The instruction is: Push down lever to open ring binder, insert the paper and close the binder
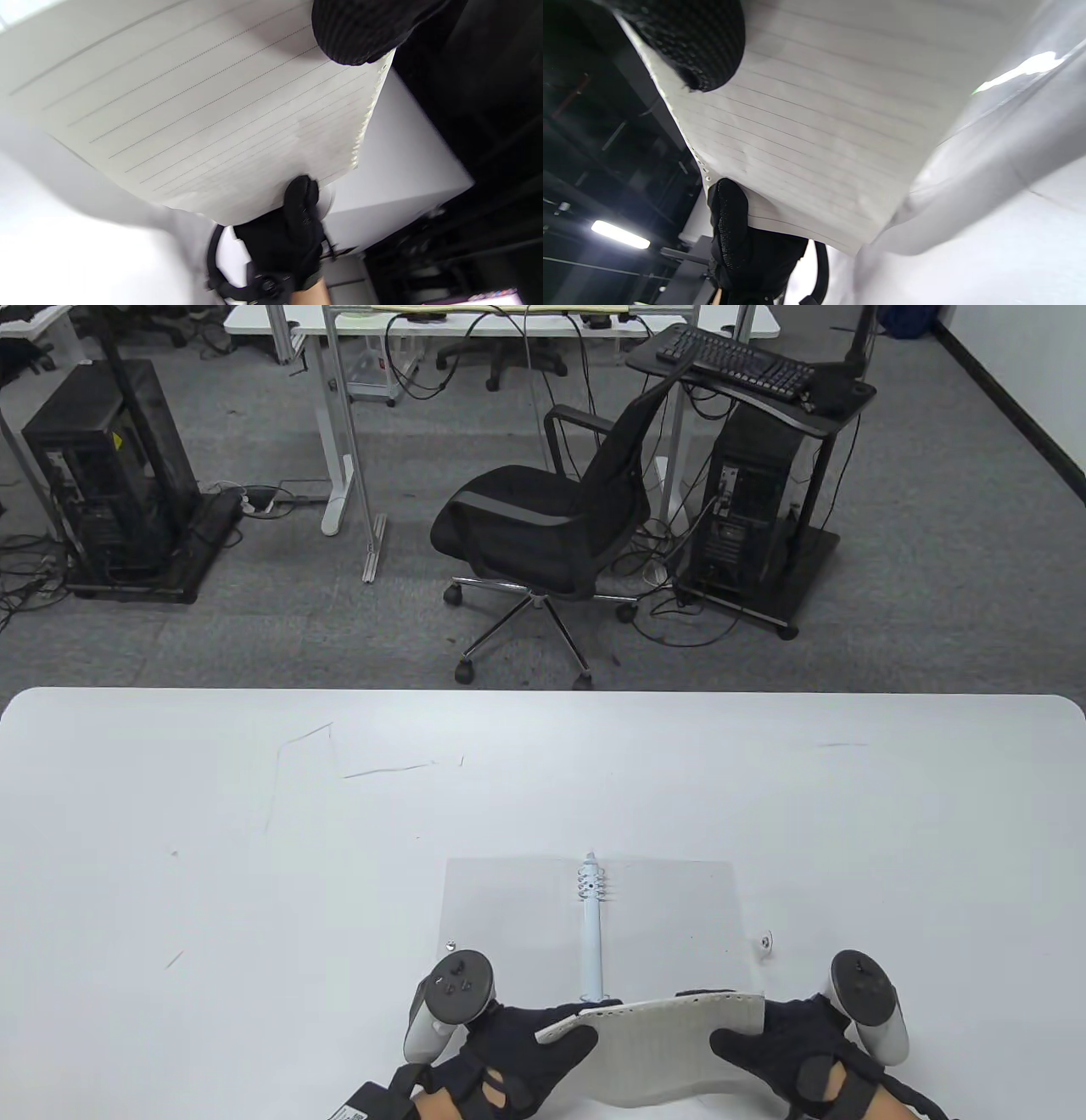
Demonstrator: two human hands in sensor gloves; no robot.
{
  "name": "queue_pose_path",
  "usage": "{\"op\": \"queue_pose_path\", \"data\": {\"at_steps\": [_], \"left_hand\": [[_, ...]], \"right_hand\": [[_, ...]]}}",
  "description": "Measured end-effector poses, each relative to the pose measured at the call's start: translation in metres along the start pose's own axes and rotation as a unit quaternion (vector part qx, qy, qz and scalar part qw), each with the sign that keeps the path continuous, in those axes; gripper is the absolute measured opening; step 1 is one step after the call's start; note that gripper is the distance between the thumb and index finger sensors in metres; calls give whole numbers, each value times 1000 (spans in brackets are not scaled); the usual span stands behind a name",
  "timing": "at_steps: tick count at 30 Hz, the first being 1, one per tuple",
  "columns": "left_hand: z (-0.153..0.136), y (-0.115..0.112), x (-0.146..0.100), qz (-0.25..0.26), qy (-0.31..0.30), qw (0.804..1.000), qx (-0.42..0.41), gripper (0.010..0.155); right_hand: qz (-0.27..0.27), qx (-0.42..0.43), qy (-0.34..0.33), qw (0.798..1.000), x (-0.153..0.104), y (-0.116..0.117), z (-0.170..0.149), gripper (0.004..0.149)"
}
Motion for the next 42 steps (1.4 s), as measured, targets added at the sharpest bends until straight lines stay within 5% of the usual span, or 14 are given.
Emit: {"op": "queue_pose_path", "data": {"at_steps": [2, 9, 15, 20, 26, 29, 34, 42], "left_hand": [[7, 2, -2, 17, -28, 998, -45, 49], [10, -6, -3, 47, -56, 979, -192, 49], [6, -5, -6, 76, -55, 959, -267, 49], [-1, 3, -7, 108, -41, 954, -276, 49], [-19, -16, -5, 112, 27, 949, -294, 51], [-22, -27, -1, 75, 52, 956, -280, 52], [-20, -17, -4, 51, 78, 967, -237, 62], [3, 21, -16, 61, 43, 974, -213, 79]], "right_hand": [[-37, 40, -39, 998, 0, -6, 7, 57], [-35, 166, -68, 983, 5, 7, 20, 67], [-37, 325, -69, 942, 8, 18, 17, 73], [-58, 337, -57, 938, 7, 14, 9, 72], [-71, 297, -18, 952, 10, 22, 5, 65], [-104, 289, 21, 951, 7, 21, -6, 51], [-130, 288, 43, 948, 0, 7, -13, 49], [-34, 218, 35, 975, 1, 6, 1, 48]]}}
Point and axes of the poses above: the tracker on the back of each hand, its own z axis roughly to the thumb side, its own x axis roughly from the wrist to the fingertips, y = z × x, the point moved 4 cm from there along x, roughly from the wrist to the fingertips, and after that the axes turned 12 degrees about -x, right-handed, at the moved point
